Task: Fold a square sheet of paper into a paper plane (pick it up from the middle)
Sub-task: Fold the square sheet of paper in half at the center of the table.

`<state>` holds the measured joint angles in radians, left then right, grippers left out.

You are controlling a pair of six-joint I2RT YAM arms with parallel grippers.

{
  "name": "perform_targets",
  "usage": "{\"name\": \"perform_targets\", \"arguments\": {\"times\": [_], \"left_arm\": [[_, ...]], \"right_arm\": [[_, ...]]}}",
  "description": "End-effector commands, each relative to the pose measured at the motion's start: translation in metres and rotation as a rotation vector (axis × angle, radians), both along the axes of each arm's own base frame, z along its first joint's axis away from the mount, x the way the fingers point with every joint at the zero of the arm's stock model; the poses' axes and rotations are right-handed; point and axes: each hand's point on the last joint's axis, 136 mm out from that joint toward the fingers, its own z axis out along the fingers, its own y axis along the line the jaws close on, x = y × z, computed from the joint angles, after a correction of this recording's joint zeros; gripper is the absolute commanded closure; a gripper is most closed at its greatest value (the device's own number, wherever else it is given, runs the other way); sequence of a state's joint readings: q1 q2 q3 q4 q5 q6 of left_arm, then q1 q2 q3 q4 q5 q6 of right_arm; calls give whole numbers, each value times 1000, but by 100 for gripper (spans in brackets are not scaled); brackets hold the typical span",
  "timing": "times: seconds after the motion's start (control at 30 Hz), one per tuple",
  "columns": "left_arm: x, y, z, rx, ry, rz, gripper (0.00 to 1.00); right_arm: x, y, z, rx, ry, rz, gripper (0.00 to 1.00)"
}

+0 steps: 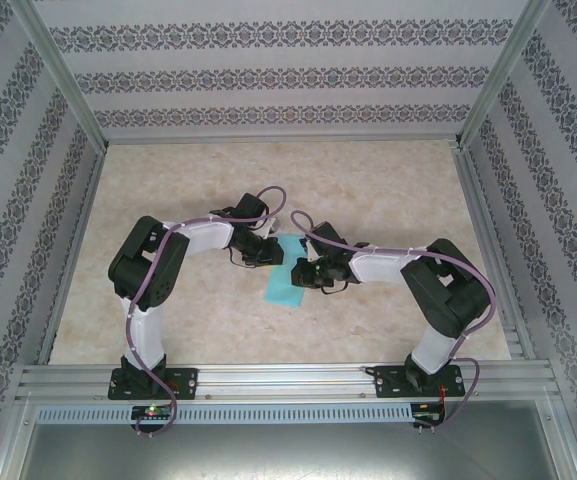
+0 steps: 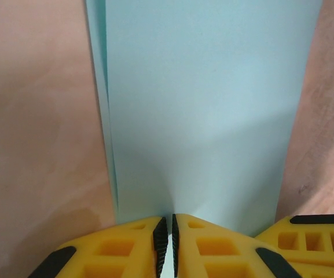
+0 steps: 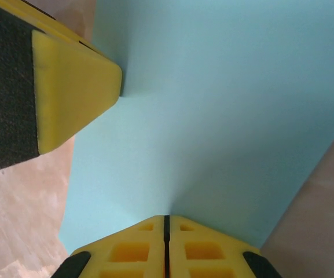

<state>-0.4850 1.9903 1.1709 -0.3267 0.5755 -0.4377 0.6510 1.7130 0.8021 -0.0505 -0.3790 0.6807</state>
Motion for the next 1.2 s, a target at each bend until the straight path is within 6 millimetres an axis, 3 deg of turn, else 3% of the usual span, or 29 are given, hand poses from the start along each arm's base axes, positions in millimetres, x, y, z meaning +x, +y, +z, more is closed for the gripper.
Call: {"name": "perform_targets", "arguments": {"times": [0.0,0.23,0.4,0.53,0.8,1.17], "left_arm": [[-61,65,-89,346,205,-11,81],[-61,68,-90,352,209,-11,80],[-60,68,-89,351,207,-15,81],[-60,67,-89,348,208,-15,81],[-58,67,-87,349,203,-15,81],[-58,69,-90,363,209,-18,81]], "right_arm": [[-28,-22,-16,-92,68,21,91],[-42,-26,-10,-72,77,32,91],[-22,-2,26,68,2,1,91],[-10,16,38,129,-25,-2,91],[-29,26,1,79,73,59,91],[-65,-2,-20,17,142,69,91]]}}
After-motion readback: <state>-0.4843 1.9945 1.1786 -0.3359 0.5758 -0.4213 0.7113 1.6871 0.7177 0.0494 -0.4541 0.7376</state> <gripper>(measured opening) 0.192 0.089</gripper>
